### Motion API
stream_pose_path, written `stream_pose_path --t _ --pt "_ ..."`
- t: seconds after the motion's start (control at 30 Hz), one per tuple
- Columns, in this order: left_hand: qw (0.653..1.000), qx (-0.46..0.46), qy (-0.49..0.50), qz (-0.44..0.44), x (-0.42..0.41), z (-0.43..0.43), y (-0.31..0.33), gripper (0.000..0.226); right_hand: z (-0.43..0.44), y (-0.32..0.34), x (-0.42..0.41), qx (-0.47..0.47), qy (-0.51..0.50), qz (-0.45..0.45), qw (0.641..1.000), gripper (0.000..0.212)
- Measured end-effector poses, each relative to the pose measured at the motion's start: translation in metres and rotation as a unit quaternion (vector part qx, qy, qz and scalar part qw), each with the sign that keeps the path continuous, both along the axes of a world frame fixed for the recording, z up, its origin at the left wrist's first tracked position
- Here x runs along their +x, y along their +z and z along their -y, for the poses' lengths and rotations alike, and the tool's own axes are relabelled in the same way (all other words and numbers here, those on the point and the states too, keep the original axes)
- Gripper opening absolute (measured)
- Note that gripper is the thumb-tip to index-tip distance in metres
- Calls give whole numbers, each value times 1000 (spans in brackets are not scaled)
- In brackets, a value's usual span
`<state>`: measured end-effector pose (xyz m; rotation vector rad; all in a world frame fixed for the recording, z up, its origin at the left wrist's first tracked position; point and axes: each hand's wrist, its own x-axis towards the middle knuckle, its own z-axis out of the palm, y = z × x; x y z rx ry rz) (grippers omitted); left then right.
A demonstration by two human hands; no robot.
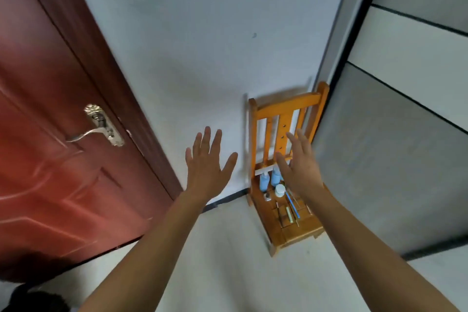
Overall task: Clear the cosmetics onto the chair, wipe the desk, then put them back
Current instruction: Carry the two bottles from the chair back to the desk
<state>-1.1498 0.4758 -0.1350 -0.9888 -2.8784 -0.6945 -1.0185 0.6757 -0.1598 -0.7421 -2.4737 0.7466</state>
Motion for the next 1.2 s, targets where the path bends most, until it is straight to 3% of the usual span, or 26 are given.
stream_pose_path --t 0.3,0.67,0.87,1.07,1.2 --pt "993 -84 -84 11 -38 -148 -66 79 -143 -59 -11 -55 -103 83 990 60" --pt "963 -201 -131 124 -110 -243 -178 79 -234 -160 -78 -127 -94 245 957 67" --pt "962 -188 -33 194 -99 -255 -254 72 -258 -239 -104 -149 -6 261 954 69" --pt "940 -159 97 285 -67 -259 -348 81 -259 -347 -117 -163 140 303 929 74" --pt "929 -114 161 313 -55 -258 -405 84 -253 -397 -123 -174 198 286 921 82"
